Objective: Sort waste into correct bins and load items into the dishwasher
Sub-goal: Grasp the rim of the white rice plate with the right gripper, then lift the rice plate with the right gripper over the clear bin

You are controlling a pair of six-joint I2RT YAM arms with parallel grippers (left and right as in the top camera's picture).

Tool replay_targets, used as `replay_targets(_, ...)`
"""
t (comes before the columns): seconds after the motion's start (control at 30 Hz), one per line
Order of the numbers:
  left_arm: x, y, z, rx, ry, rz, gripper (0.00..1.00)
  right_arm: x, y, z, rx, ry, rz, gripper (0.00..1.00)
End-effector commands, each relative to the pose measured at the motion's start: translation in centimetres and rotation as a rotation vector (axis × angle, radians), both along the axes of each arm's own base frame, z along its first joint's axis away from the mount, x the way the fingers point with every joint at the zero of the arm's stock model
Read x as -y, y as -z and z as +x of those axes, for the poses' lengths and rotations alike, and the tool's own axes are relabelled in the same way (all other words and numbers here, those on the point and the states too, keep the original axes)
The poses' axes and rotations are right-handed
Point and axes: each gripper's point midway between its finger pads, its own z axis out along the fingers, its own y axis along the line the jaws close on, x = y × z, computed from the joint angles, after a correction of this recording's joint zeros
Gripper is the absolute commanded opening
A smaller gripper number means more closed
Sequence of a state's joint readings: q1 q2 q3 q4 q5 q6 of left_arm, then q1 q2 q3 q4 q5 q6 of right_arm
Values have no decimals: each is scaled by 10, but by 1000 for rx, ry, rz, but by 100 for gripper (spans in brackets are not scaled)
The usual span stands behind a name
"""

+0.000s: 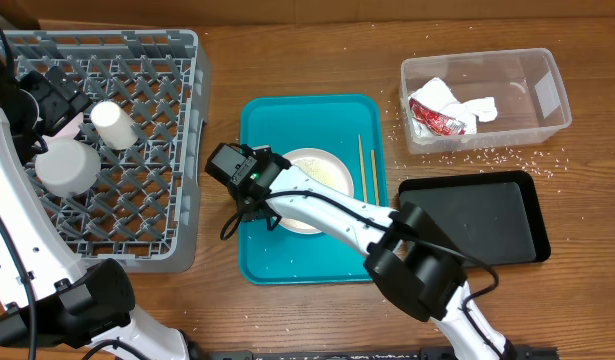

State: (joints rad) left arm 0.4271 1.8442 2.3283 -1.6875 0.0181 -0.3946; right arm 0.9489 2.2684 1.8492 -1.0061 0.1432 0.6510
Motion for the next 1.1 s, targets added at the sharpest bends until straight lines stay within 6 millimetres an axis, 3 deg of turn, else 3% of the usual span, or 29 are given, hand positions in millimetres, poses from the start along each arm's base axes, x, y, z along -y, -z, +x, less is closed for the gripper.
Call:
replay_targets(0.0, 1, 1, 0, -1, -18, -9, 100, 3, 8, 2, 9, 10, -26, 48)
replay_targets(0.3, 1, 1, 0, -1, -18, -9, 100, -4, 17, -11, 48, -33, -74, 38)
replay_targets(0.53, 1, 1, 0, -1, -18, -9, 100, 3, 27, -15, 69, -27, -115, 35)
replay_targets(0.8, 1, 1, 0, -1, -18, -9, 100, 4, 29, -18, 65, -32, -121, 17)
replay_targets(0.93, 1, 1, 0, -1, -18, -9, 100, 2, 26, -22, 63, -40, -125, 4)
replay_targets(1.07, 1, 1, 0, -1, -18, -9, 100, 3, 19, -18, 77, -37, -136, 4)
